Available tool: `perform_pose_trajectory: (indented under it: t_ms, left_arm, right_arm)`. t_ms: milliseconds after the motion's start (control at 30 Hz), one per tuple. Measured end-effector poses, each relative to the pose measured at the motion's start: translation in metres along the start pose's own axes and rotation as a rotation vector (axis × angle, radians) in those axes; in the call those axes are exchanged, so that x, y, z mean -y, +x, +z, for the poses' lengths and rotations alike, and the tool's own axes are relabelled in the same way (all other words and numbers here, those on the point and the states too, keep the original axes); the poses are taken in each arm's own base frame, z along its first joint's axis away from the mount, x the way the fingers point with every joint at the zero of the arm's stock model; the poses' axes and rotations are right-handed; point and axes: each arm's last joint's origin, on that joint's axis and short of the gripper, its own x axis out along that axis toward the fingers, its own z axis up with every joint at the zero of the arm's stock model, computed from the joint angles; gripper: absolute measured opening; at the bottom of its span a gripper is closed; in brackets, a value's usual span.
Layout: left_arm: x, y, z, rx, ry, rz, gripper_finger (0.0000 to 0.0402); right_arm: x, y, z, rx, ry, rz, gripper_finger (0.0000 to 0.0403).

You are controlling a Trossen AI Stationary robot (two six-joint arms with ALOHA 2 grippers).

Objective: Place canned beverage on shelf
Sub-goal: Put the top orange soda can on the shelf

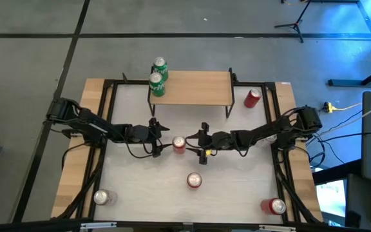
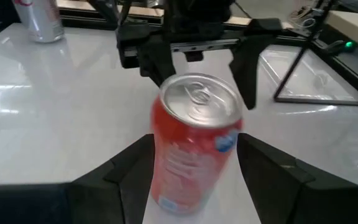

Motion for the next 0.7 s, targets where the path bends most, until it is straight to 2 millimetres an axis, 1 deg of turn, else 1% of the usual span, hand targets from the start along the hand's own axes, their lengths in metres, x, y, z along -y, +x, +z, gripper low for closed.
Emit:
perform_pose_trajectory:
  t_ms: [233,500,700]
  left_arm:
    - [0.0003,0.0001,0.0018,0.016,-0.005,-0.007,0.0355]
    - [0.0004,0.0,0.0032,0.03,-0.01,-0.008,0.0355]
    - [0.0004,0.0,0.0034,0.032,-0.011,-0.008,0.0355]
  right_arm:
    - [-0.0003,0.0024,0.0027,0.004,0.015,-0.007,0.0227]
    - [0.0016,0.0037,-0.0047,-0.06,0.067,-0.016,0.0227]
    - [0.0011,0.004,-0.0043,-0.053,0.074,-0.003,0.0227]
